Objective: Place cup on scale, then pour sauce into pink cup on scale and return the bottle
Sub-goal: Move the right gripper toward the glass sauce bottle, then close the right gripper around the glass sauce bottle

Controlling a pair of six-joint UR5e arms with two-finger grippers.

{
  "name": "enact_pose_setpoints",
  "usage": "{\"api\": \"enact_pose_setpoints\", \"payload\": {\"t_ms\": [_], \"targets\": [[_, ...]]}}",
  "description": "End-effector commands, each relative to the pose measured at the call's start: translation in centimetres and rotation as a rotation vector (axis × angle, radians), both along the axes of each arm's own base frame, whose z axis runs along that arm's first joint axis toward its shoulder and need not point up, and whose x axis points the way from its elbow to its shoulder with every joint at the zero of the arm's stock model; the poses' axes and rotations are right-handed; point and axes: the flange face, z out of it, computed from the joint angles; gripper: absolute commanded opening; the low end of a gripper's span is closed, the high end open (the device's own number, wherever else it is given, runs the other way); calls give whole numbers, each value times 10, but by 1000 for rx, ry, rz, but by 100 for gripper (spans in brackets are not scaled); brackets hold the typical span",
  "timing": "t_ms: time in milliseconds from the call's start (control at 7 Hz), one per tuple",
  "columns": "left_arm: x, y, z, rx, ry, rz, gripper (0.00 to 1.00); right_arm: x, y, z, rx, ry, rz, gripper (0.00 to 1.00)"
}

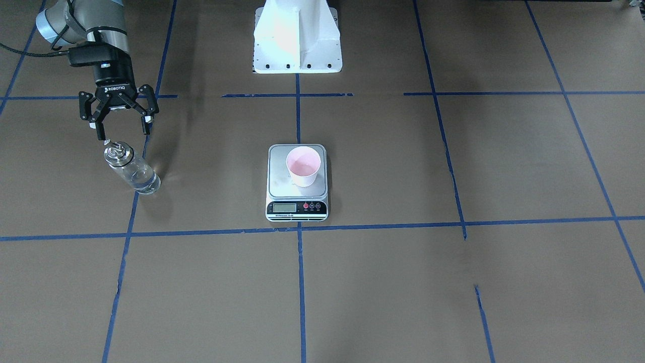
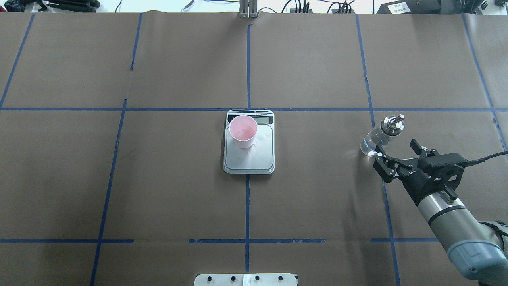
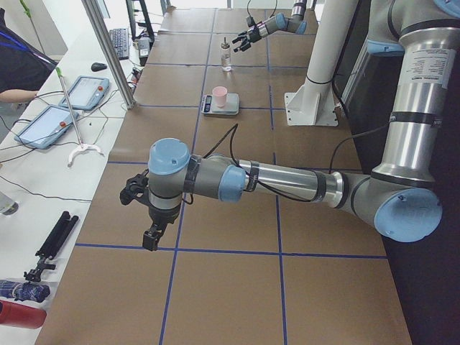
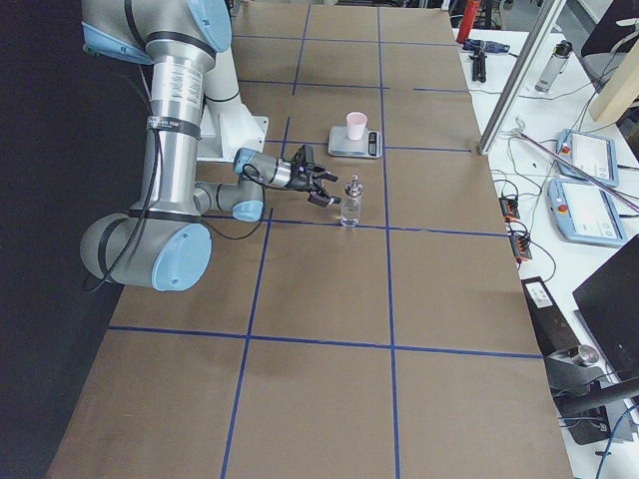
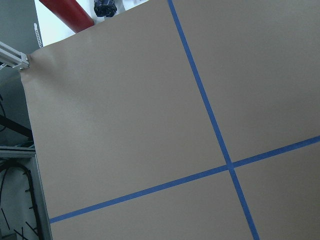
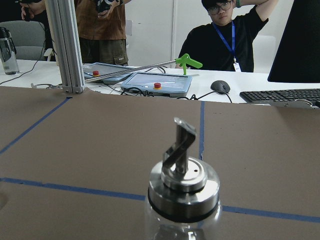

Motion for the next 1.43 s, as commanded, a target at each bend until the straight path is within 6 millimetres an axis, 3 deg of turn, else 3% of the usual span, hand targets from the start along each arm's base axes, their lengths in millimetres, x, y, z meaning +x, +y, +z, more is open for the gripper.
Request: {"api": "enact_pose_setpoints", "payload": {"t_ms": [0, 286, 714, 1000, 1286], "targets": [[0, 0, -1, 0, 0, -1, 100, -7, 5, 43, 10, -12, 18, 98], [0, 0, -1, 1, 0, -1, 100, -44, -2, 43, 35, -52, 35, 98], [0, 0, -1, 1, 0, -1, 100, -45, -5, 50, 49, -34, 72, 99], [0, 0, -1, 1, 0, 0, 100, -51, -5, 67, 48, -2, 79, 99], [0, 0, 0, -2, 0, -1, 100, -57, -13, 61, 50, -16, 93, 99]]}}
